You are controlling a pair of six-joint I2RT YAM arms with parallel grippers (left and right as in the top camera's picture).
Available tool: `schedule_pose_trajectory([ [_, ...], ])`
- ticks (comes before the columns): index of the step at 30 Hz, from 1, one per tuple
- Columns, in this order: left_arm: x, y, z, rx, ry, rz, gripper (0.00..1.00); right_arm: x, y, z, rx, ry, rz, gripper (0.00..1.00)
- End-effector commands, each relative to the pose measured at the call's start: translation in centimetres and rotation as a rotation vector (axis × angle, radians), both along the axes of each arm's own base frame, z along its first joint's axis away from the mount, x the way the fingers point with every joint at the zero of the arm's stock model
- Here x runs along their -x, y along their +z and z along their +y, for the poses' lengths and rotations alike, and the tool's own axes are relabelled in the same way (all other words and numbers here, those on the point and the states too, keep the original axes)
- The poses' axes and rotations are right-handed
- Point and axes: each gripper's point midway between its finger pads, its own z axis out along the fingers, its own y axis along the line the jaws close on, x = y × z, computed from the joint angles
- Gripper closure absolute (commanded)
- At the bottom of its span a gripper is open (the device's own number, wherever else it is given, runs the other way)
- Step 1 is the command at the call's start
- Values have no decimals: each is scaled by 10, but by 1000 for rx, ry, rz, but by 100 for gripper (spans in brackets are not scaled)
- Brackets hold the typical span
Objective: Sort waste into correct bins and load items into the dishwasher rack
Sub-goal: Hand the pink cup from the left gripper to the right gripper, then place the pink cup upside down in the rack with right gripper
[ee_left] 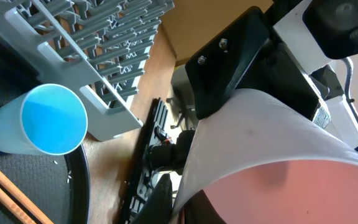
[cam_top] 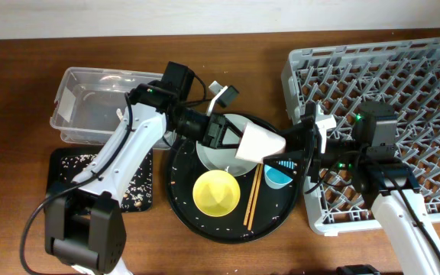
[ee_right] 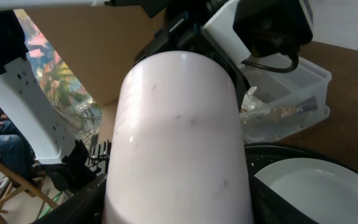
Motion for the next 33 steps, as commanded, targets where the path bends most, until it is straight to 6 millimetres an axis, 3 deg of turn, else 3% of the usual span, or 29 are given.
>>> schedule_pose_trajectory([
  [1,-8,-23,5,-119,28,-44,73,5,9,3,-23,35,-15,39],
  [3,-13,-37,10,-202,50,-68,64,5,7,2,-17,27,-1,40],
  [4,-21,-54,19,-317,90,-81,61,1,0,1,7,-5,23,43],
  [6,-32,-73,35,-458,144,-113,60,-5,-14,-4,62,-73,75,52],
  [8,-40,-79,47,-506,182,-113,58,-9,-25,-8,107,-123,118,55],
  [11,-54,-88,90,-630,288,-84,56,-18,-45,-19,183,-240,228,64],
  [15,-60,-76,165,-815,456,-92,55,-37,-42,-50,335,-479,304,66],
  [19,-47,-47,245,-1031,647,-140,54,-52,-11,-114,532,-883,372,75],
  [21,-40,-39,268,-1083,703,-138,51,-54,6,-140,578,-1010,360,76],
  [24,-37,-34,274,-1082,726,-137,50,-58,24,-197,582,-1222,402,79],
  [28,-37,-34,273,-1079,726,-136,50,-54,27,-296,612,-1528,516,79],
  [30,-37,-34,273,-1079,726,-136,50,-50,15,-344,615,-1635,616,75],
  [33,-37,-34,273,-1079,726,-136,50,-38,-16,-393,570,-1752,788,74],
])
